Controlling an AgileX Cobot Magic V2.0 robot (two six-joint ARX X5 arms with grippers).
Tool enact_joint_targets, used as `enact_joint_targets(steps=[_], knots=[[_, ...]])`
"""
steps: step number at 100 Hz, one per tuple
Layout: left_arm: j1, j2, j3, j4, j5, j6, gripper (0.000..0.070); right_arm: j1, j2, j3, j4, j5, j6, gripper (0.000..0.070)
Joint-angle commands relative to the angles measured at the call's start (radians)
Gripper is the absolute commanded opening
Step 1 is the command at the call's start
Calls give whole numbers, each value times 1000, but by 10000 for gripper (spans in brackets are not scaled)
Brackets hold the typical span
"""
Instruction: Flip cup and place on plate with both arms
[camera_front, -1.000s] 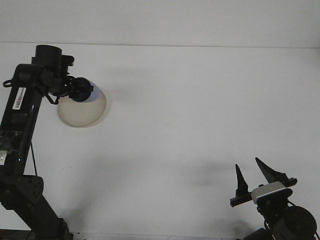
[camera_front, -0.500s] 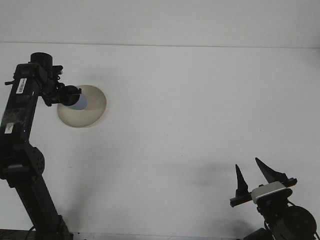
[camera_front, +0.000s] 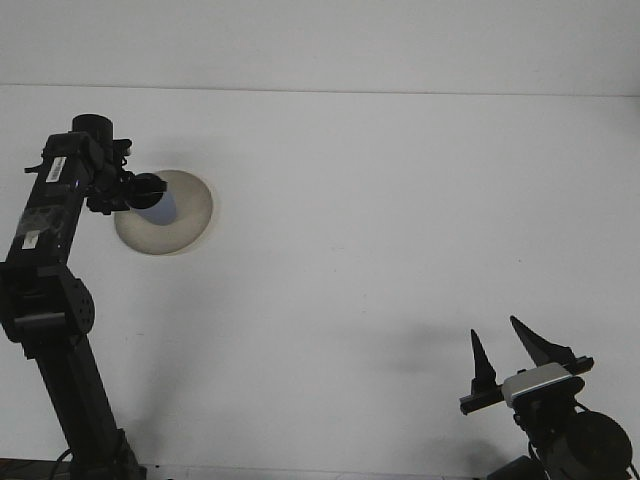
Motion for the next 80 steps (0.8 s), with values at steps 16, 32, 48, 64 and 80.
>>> enact_joint_targets(steps=[16,32,48,64,80], knots=[[0,18,121,-26,11,0,463,3,-1,5,6,1,15,398],[0,-7,202,-61,43,-4,463,3,-1,5,6,1,15,398],[2,-115,206,-75,43,-4,463,3,-1,5,6,0,15,398],[8,-282,206,-95,43,-15,463,3,-1,5,7,0,15,398],[9,-465,202,-98,167,-47,440,3,-1,5,11,5,16,398]])
